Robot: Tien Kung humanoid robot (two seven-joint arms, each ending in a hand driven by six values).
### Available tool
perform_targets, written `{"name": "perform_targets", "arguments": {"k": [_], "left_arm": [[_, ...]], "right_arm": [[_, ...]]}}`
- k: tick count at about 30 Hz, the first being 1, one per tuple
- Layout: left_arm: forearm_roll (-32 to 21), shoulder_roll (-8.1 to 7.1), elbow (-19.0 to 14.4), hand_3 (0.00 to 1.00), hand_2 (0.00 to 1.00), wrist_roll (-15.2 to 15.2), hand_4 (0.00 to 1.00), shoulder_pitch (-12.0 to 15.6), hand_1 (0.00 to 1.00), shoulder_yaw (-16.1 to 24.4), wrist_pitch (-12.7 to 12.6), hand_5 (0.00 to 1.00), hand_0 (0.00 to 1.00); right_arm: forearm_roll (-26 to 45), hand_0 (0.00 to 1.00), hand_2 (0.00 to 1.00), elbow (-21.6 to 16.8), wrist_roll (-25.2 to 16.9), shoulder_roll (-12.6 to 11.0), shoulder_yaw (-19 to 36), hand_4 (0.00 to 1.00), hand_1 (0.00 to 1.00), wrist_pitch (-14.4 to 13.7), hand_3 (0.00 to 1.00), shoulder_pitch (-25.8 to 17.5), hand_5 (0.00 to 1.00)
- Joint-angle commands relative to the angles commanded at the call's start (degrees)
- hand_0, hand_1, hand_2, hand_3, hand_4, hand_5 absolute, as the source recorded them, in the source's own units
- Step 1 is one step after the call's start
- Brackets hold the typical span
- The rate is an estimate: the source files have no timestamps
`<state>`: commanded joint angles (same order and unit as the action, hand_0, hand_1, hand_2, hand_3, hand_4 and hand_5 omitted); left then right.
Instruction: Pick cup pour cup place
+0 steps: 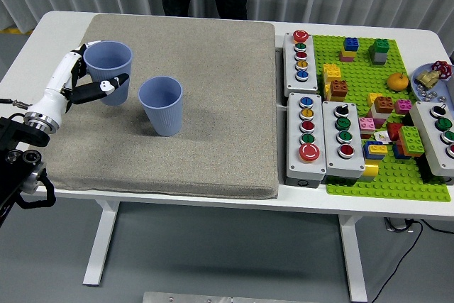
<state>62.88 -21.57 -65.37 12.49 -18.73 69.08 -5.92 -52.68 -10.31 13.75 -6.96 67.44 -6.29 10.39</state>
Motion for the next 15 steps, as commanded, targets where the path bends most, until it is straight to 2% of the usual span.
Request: {"name": "perform_targets", "arguments": {"k": [1, 4, 5, 8, 10, 15], "left_arm": [[-2.6, 1.14, 0.9, 0.565, 0.553, 0.2, 0.608, 0.0, 0.508, 1.0, -0.7, 0.002, 0.484], [-9.5, 3.08, 2.3, 0.563, 0.556, 1.1, 0.610, 0.0, 0.513, 2.2, -1.7, 0.002, 0.491], [-10.0, 3.80, 2.8, 0.563, 0.556, 1.7, 0.610, 0.0, 0.513, 2.5, -2.7, 0.002, 0.491], [-9.8, 4.81, 4.0, 0.563, 0.556, 3.3, 0.610, 0.1, 0.513, 2.2, -4.7, 0.002, 0.491], [-7.5, 5.27, 4.6, 0.564, 0.559, 4.3, 0.611, 0.2, 0.523, 1.8, -6.4, 0.002, 0.495], [-1.8, 7.22, 4.8, 0.564, 0.561, 7.6, 0.614, 0.8, 0.535, 2.0, -12.6, 0.002, 0.495]], "right_arm": [[-0.1, 0.746, 0.734, 0.0, 0.0, 0.0, 0.0, 0.183, 0.716, 0.0, 0.635, 0.0, 0.419], [-0.3, 0.746, 0.734, 0.0, 0.0, 0.1, 0.1, 0.183, 0.716, 0.1, 0.635, 0.1, 0.419], [-0.4, 0.746, 0.734, 0.0, 0.0, 0.1, 0.1, 0.183, 0.716, 0.1, 0.635, 0.1, 0.419], [-0.4, 0.746, 0.734, 0.0, 0.0, 0.1, 0.1, 0.183, 0.716, 0.1, 0.635, 0.2, 0.419], [-0.4, 0.746, 0.733, 0.0, 0.0, 0.1, 0.2, 0.183, 0.716, 0.0, 0.635, 0.3, 0.416], [-0.5, 0.746, 0.734, 0.0, 0.0, 0.2, 0.2, 0.182, 0.716, 0.1, 0.635, 0.5, 0.416]]}}
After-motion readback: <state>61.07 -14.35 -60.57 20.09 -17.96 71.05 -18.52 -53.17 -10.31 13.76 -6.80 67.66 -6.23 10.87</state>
